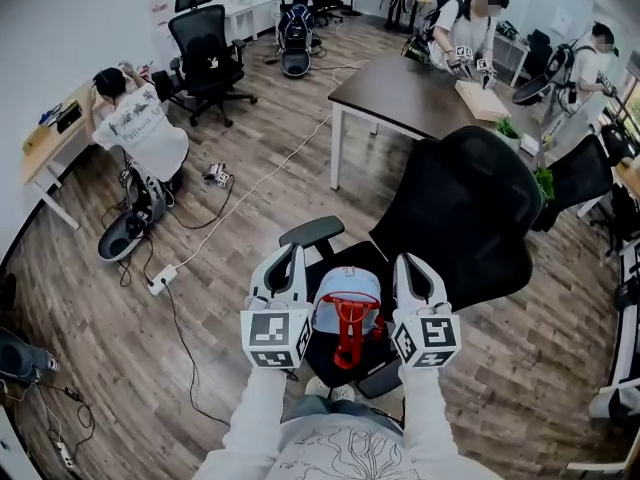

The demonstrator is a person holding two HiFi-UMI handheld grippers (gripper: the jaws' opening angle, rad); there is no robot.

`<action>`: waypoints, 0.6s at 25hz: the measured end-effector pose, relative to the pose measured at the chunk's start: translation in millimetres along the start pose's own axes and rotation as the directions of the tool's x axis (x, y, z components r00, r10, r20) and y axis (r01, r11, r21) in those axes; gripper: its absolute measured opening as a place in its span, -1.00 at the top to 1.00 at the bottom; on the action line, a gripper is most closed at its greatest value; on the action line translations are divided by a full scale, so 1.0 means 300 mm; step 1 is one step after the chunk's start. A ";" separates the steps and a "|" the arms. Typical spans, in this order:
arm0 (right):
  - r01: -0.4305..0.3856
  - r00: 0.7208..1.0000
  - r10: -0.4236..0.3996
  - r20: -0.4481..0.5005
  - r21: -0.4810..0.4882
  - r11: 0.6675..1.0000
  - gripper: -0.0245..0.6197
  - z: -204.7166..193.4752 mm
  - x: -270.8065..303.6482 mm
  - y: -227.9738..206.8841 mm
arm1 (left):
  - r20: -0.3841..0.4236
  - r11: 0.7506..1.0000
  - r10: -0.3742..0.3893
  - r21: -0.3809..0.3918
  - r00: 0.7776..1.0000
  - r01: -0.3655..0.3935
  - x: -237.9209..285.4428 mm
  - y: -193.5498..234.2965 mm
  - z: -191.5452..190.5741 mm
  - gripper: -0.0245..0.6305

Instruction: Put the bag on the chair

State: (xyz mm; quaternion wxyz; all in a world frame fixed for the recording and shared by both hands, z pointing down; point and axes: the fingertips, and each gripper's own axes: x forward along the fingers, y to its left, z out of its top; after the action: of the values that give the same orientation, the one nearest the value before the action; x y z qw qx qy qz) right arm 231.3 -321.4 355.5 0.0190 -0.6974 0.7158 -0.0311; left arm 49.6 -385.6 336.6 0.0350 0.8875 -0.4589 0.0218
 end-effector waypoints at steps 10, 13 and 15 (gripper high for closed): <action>0.005 0.997 -0.005 0.073 -0.002 1.000 0.89 0.116 -0.028 0.024 | 0.035 0.999 0.034 0.015 0.999 -0.034 -0.072 0.008 0.074 0.91; 0.001 0.997 0.000 0.080 -0.004 1.000 0.89 0.126 -0.035 0.028 | 0.035 0.999 0.043 -0.001 0.998 -0.043 -0.078 0.014 0.070 0.91; 0.001 0.997 0.000 0.078 -0.003 1.000 0.89 0.125 -0.038 0.026 | 0.038 0.999 0.044 -0.002 0.998 -0.044 -0.079 0.015 0.071 0.91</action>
State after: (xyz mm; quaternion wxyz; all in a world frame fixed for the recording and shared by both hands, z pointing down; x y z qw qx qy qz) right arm 226.5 -310.5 317.3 0.0457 -0.6982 0.7144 -0.0027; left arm 32.4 -370.8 313.8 0.0264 0.8773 -0.4791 0.0055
